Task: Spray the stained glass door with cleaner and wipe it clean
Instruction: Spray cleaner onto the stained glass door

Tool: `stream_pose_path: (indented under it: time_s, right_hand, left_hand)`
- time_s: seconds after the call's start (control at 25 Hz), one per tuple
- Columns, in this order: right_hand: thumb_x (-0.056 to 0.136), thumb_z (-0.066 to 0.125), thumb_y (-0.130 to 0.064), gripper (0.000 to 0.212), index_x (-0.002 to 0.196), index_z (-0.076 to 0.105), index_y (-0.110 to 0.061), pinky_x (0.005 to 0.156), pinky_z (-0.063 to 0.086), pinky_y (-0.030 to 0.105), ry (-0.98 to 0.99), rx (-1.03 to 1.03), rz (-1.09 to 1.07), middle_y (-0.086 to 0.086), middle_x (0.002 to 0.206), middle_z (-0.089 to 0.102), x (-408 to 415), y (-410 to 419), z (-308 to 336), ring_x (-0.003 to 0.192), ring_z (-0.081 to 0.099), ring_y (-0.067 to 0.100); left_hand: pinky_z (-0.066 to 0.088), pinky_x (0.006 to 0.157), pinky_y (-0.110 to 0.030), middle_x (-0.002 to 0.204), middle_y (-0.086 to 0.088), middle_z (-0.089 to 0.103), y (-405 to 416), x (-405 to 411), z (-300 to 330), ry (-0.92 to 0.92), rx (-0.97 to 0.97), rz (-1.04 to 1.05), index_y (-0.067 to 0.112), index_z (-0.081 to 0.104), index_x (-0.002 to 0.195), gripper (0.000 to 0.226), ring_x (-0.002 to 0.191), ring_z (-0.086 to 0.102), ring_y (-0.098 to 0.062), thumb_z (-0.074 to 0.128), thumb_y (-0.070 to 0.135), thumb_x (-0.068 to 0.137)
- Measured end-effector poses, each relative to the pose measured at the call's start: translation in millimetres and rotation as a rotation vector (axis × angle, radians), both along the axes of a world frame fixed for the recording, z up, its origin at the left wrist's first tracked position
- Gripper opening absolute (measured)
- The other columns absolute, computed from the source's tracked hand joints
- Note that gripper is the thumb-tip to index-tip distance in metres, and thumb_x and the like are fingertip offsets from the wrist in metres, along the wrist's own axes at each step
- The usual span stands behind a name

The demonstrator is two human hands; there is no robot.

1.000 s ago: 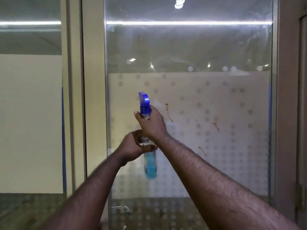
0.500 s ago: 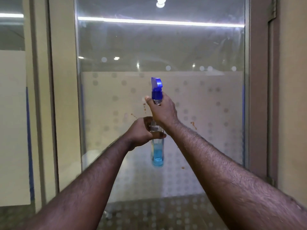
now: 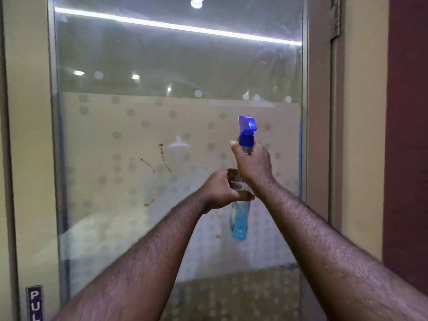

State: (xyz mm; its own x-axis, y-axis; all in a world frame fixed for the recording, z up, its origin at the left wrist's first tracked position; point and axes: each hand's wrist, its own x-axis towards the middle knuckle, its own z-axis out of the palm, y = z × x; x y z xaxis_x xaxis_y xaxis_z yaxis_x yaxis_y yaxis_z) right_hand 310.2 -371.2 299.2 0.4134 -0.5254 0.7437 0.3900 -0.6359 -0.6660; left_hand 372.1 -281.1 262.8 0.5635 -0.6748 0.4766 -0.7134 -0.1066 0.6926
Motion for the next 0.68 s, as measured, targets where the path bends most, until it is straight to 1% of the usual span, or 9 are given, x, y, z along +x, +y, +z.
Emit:
stream_pose_path:
  time_s: [0.12,0.28,0.4,0.56,0.68]
  right_hand:
    - [0.085,0.058,-0.047,0.020,0.075,0.046,-0.034,0.088,0.049,0.055,-0.003,0.028,-0.038,-0.011,0.074,0.055,-7,-23,-10,0.077,0.059,0.017]
    - [0.087,0.057,-0.046,0.016,0.081,0.047,-0.035,0.091,0.047,0.054,0.004,0.033,-0.078,-0.013,0.078,0.056,-14,-47,-24,0.078,0.057,0.011]
    - [0.087,0.057,-0.049,0.016,0.087,0.048,-0.036,0.092,0.047,0.054,0.022,0.037,-0.116,-0.014,0.079,0.056,-18,-62,-35,0.079,0.056,0.009]
    - [0.087,0.057,-0.046,0.014,0.087,0.048,-0.035,0.091,0.047,0.055,0.030,0.083,-0.137,-0.014,0.077,0.055,-25,-74,-52,0.080,0.057,0.013]
    - [0.086,0.057,-0.048,0.015,0.087,0.049,-0.034,0.090,0.047,0.055,0.061,0.100,-0.140,-0.013,0.078,0.055,-30,-79,-69,0.080,0.058,0.014]
  left_hand:
    - [0.057,0.078,-0.024,0.109,0.000,0.072,-24,-5,-7,0.027,0.029,-0.049,0.012,0.065,0.115,0.049,0.104,0.068,-0.013,0.085,0.019,0.071]
    - [0.058,0.091,-0.038,0.114,-0.004,0.071,-49,-11,-18,0.050,0.060,-0.083,0.010,0.063,0.118,0.052,0.109,0.066,-0.018,0.085,0.017,0.071]
    - [0.055,0.097,-0.045,0.120,-0.008,0.069,-64,-15,-27,0.068,0.076,-0.107,0.007,0.060,0.123,0.058,0.115,0.064,-0.023,0.085,0.016,0.071]
    - [0.054,0.098,-0.047,0.122,-0.010,0.067,-78,-20,-42,0.078,0.105,-0.131,0.006,0.059,0.125,0.060,0.117,0.063,-0.025,0.085,0.015,0.071]
    - [0.054,0.099,-0.046,0.123,-0.011,0.067,-86,-21,-61,0.111,0.126,-0.145,0.006,0.058,0.125,0.061,0.117,0.063,-0.025,0.084,0.015,0.071]
